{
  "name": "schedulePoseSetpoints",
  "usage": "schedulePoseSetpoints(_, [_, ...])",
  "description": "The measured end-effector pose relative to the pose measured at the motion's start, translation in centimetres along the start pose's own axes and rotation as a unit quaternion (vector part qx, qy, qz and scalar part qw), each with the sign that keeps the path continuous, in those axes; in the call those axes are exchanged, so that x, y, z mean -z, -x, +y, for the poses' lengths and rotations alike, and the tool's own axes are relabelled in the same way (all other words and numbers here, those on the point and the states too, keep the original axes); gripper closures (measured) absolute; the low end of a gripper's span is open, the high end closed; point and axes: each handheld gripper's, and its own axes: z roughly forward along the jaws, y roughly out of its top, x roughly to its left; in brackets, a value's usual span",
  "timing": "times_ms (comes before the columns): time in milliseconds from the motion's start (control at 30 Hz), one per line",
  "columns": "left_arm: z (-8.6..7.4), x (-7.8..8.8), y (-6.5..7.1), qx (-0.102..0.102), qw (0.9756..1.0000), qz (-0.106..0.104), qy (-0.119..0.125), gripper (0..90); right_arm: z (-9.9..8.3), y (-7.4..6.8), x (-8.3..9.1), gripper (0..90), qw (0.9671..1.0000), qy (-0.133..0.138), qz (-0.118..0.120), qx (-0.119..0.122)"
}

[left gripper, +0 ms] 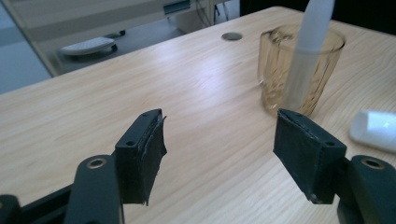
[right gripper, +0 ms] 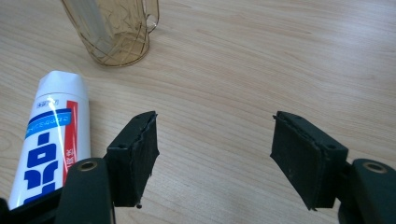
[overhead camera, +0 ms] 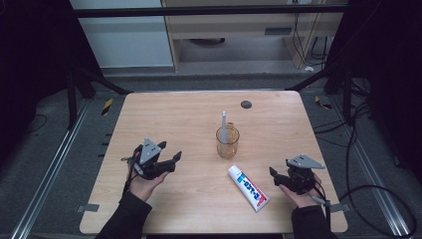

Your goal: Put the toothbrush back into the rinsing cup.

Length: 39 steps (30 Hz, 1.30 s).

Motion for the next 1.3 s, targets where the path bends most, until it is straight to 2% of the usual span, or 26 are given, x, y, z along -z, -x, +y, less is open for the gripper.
schedulePoseSetpoints(100, [-0.7, 0.6, -0.6, 0.011, 0.9999, 0.007, -0.003, 32.5, 0.0, -0.2, 0.0, 31.7, 1.0, 0.0, 0.002, 0.003])
schedulePoseSetpoints(133, [-1.6, 1.3, -1.4, 0.022, 0.9996, 0.017, -0.005, 32.6, 0.1, -0.4, 0.0, 31.9, 1.0, -0.001, 0.006, 0.004])
schedulePoseSetpoints(200, [-2.0, 1.6, -1.6, 0.025, 0.9994, 0.021, -0.009, 32.6, 0.1, -0.6, 0.0, 32.1, 1.0, -0.003, 0.008, 0.002])
schedulePoseSetpoints(233, [-2.6, 2.0, -2.0, 0.028, 0.999, 0.031, -0.015, 32.6, 0.2, -0.8, 0.0, 32.3, 0.9999, -0.002, 0.009, 0.007])
schedulePoseSetpoints(300, [-2.9, 2.2, -2.2, 0.032, 0.9988, 0.033, -0.018, 32.5, 0.3, -1.0, 0.1, 32.8, 0.9999, -0.002, 0.013, 0.007])
schedulePoseSetpoints(333, [-3.8, 2.6, -2.7, 0.039, 0.9981, 0.041, -0.023, 32.5, 0.3, -1.1, 0.1, 33.1, 0.9998, -0.001, 0.016, 0.01])
schedulePoseSetpoints(467, [-5.3, 2.9, -3.5, 0.059, 0.9963, 0.05, -0.037, 32.8, 0.5, -1.6, 0.2, 35.5, 0.9995, -0.005, 0.028, 0.016])
schedulePoseSetpoints(633, [-6.0, 3.0, -4.0, 0.058, 0.9954, 0.056, -0.052, 34.2, 0.3, -2.1, 0.0, 41.1, 0.9987, -0.02, 0.037, 0.028])
schedulePoseSetpoints(667, [-6.2, 3.0, -4.4, 0.059, 0.9949, 0.058, -0.058, 34.5, 0.1, -2.3, 0.0, 44.5, 0.9982, -0.029, 0.041, 0.032])
schedulePoseSetpoints(733, [-6.3, 3.1, -4.5, 0.059, 0.9946, 0.062, -0.06, 34.8, 0.0, -2.3, 0.0, 45.6, 0.9981, -0.033, 0.042, 0.031])
schedulePoseSetpoints(767, [-6.3, 3.1, -4.7, 0.059, 0.9943, 0.064, -0.062, 35.1, -0.2, -2.3, 0.0, 49.9, 0.9974, -0.043, 0.048, 0.031])
schedulePoseSetpoints(900, [-6.6, 3.3, -5.2, 0.053, 0.9937, 0.074, -0.066, 36.3, -0.7, -2.6, 0.1, 55.4, 0.9964, -0.052, 0.058, 0.032])
schedulePoseSetpoints(1067, [-7.0, 3.3, -5.5, 0.052, 0.9929, 0.078, -0.073, 40.0, -1.3, -3.1, 0.0, 65.9, 0.9931, -0.082, 0.071, 0.045])
schedulePoseSetpoints(1133, [-7.1, 3.3, -5.5, 0.05, 0.9929, 0.078, -0.075, 40.4, -1.4, -3.1, 0.0, 67.1, 0.9928, -0.085, 0.072, 0.044])
schedulePoseSetpoints(1200, [-7.1, 3.3, -5.5, 0.044, 0.993, 0.078, -0.076, 41.8, -1.8, -3.2, 0.1, 71.8, 0.9907, -0.101, 0.078, 0.046])
schedulePoseSetpoints(1300, [-7.2, 3.2, -5.5, 0.044, 0.9929, 0.077, -0.078, 42.3, -2.1, -3.3, 0.1, 74.1, 0.9897, -0.108, 0.082, 0.047])
